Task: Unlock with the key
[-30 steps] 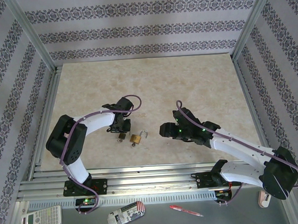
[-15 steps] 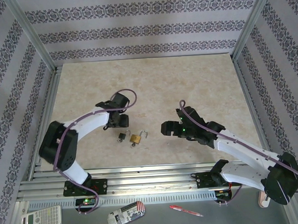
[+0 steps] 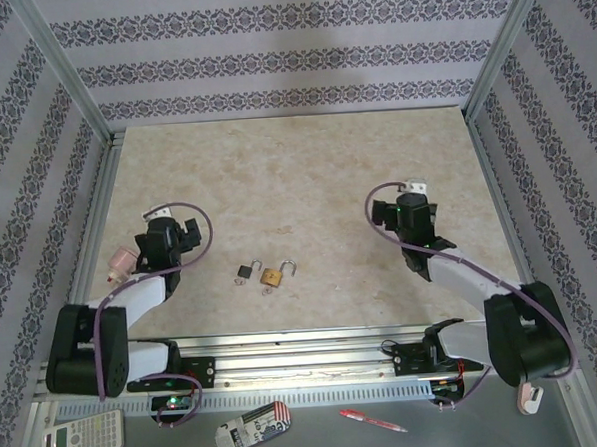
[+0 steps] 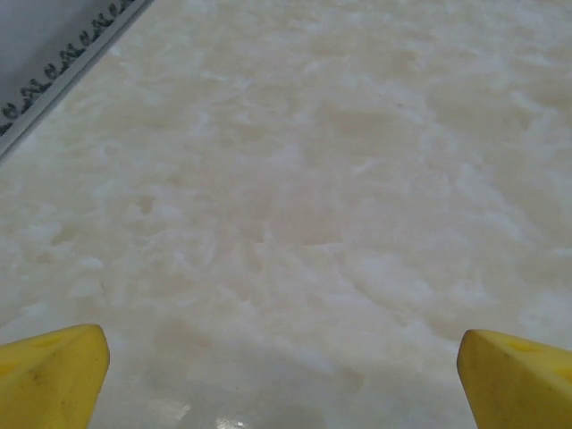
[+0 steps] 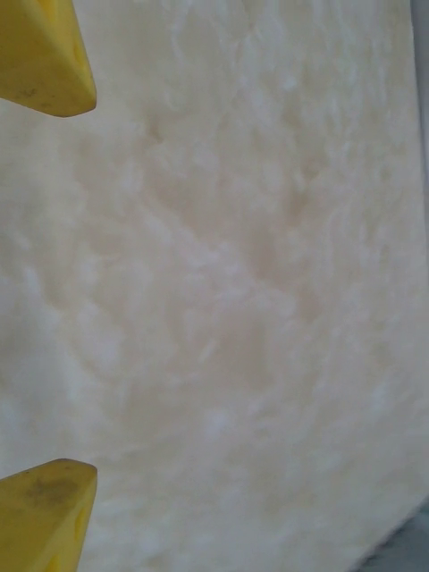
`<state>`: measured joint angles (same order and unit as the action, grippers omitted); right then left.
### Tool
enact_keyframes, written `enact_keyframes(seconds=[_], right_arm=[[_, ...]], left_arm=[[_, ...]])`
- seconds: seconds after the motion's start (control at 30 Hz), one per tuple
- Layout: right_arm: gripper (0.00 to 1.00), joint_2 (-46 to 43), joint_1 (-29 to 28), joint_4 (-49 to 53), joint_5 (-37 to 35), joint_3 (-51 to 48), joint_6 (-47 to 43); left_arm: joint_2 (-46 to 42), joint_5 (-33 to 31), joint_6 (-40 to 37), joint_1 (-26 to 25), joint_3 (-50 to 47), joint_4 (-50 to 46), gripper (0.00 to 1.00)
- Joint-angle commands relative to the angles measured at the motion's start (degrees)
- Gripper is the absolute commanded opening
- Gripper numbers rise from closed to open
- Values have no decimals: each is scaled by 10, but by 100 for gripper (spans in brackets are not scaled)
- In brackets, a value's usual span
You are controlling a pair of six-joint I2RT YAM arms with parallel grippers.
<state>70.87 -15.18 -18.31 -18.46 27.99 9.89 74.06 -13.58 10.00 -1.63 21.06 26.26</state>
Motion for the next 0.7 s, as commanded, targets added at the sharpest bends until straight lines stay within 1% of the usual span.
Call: enact_keyframes(seconds=[0.0,0.03,0.07,0.1,0.13,0.17,0.2,0.23,0.27,0.3,0.33,0.37,0.4,0.43,0.47,0.5,0.53,0.6,0.63,0.67], right_arm=[[98,29,-4,-162,-21,-28,-173],[98,38,-2,-217,-21,-67,-181],[98,49,-1,-322,-8,-119,-188],[98,46,-14,-382,-16,-149,-205],[98,46,-2,-415,32,-165,-205],[98,64,2,-424,46,-162,-210],[98,96,10,-455,60,-162,-216],[98,146,20,-530,45,-159,-202],[98,165,38,-555,10,-158,-170],[98,161,84,-531,45,-158,-121],[98,166,126,-467,77,-129,-76],[98,180,137,-415,65,-89,-55],[98,173,126,-384,66,-78,-70],[98,171,127,-384,73,-74,-68],[98,176,132,-407,82,-79,-65],[98,176,131,-412,80,-79,-66],[98,173,129,-404,76,-79,-67],[98,175,119,-409,48,-79,-74],[98,177,114,-411,41,-79,-75],[98,178,120,-407,50,-79,-69]], left_arm=[[61,67,-68,23,-11,214,100],[86,72,-65,25,-27,270,100],[111,86,-64,25,-50,336,99],[140,99,-67,26,-65,389,100],[182,119,-78,26,-77,466,99],[206,143,-88,26,-83,515,99],[182,151,-87,28,-75,461,99],[155,148,-84,28,-49,367,99],[161,152,-82,30,-20,324,99],[178,163,-83,35,-1,319,99],[168,169,-82,37,9,276,99],[160,169,-82,37,13,255,99],[169,169,-82,37,8,282,100],[175,169,-83,36,4,302,100],[167,168,-83,36,10,275,100],[166,168,-82,36,10,271,100],[173,167,-83,36,6,294,99],[167,168,-82,37,9,278,100],[170,168,-83,37,7,288,99],[172,170,-83,37,6,292,100]])
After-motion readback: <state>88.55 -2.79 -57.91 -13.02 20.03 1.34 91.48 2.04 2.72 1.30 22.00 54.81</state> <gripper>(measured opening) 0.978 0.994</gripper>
